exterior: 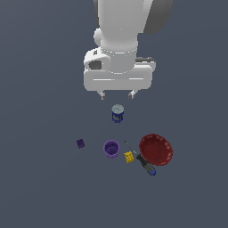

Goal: Pick up a designated object from a clutter of objects.

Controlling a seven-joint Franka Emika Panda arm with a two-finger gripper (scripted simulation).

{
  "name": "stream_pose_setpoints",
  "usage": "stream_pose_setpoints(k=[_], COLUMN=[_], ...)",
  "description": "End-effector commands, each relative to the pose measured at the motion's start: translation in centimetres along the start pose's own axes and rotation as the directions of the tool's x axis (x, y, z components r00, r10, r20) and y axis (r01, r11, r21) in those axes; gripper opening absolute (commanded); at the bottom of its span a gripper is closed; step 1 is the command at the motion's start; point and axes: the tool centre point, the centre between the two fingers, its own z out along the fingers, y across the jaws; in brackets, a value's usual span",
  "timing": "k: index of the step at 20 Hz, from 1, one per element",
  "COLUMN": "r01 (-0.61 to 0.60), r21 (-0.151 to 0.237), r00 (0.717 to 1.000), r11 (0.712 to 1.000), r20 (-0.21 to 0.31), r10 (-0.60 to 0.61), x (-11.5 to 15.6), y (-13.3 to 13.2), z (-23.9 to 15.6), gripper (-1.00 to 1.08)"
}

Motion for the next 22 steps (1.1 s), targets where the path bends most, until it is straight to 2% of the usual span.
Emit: stream_pose_setpoints(k=[1,12,22], r01=[0.0,0.013,0.032], r21=[0.0,0.002,0.0], r00=[1.0,1.0,1.0], r11=[1.0,1.0,1.0], r20=[0.0,-0.002,0.001], r10=[0.0,-0.013,-0.032], x=[0.0,-0.2,1.4], y=[0.0,0.6,0.2], z=[0.0,-1.5,0.7], gripper=[1.0,1.0,1.0])
